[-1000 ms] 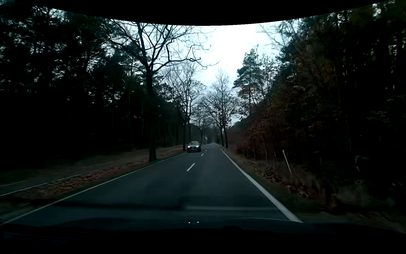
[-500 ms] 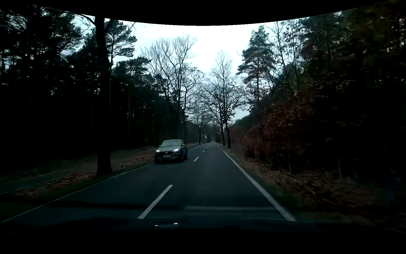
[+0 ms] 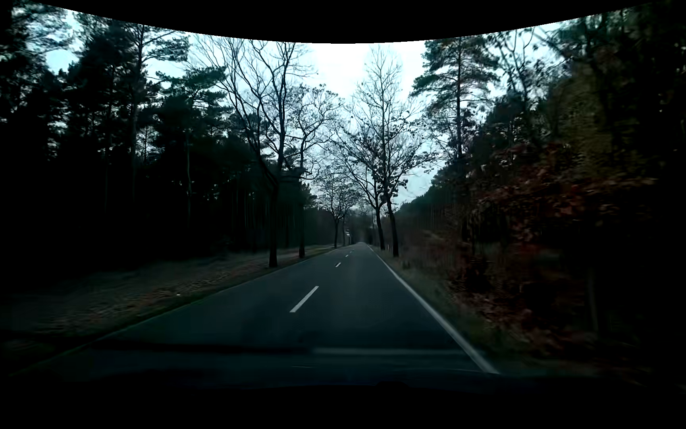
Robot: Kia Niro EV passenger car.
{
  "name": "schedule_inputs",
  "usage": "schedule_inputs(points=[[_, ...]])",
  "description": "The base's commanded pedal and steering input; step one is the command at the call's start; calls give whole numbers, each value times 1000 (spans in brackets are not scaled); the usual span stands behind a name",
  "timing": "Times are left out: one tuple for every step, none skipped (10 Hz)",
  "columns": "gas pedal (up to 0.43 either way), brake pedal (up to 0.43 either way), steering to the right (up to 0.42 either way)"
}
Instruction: Follow the waypoints while adhering to traffic rules and regulations
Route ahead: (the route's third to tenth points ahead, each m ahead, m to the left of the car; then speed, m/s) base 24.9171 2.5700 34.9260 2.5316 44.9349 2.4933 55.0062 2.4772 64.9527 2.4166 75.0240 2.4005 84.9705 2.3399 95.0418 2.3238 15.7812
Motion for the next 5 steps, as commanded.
schedule_inputs(points=[[157, 0, -1], [157, 0, 0], [157, 0, 0], [157, 0, 0], [157, 0, 0]])
